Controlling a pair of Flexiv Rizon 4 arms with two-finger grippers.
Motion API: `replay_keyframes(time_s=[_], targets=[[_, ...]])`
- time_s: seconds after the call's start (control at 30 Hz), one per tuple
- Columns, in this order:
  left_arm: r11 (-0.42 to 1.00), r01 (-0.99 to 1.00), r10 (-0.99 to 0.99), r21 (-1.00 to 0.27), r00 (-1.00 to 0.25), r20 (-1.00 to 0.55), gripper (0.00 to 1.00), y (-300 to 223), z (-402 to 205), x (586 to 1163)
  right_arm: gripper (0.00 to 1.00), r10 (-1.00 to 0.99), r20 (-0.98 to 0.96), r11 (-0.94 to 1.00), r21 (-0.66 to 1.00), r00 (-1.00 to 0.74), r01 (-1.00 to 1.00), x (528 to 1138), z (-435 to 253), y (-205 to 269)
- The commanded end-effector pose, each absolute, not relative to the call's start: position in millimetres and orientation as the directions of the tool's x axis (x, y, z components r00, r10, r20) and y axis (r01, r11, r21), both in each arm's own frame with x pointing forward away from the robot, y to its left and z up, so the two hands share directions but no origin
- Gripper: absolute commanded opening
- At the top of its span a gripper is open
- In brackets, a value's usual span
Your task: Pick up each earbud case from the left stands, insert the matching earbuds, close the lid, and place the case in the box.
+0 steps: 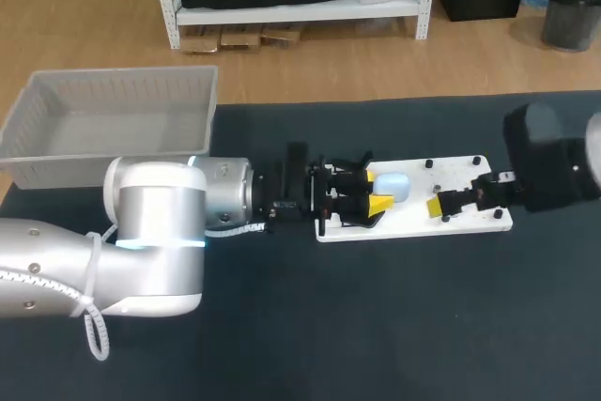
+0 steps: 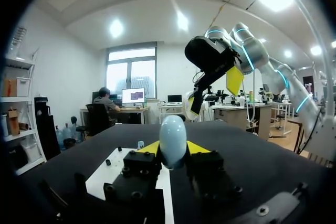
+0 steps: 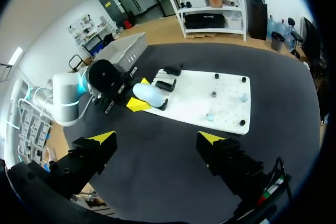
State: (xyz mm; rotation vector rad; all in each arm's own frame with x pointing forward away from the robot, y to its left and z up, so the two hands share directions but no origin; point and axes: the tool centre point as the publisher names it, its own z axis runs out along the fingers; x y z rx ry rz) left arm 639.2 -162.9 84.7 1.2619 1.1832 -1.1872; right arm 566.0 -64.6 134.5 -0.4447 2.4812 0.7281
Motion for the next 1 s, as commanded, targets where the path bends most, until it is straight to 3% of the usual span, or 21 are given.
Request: replay_keyframes(time_s=[0.03, 1.0], targets=[[-0.031, 0.999, 0.021, 0.038, 0.039, -0.999, 0.00, -163, 84, 641, 1.00, -0.165, -0.541, 0.797, 0.420, -0.825, -0.435, 573, 128, -53], [-0.031, 0.999, 0.021, 0.038, 0.039, -0.999, 0.00, -163, 84, 641, 1.00, -0.134, -0.480, 0.819, 0.438, -0.867, -0.370, 609, 100, -30]])
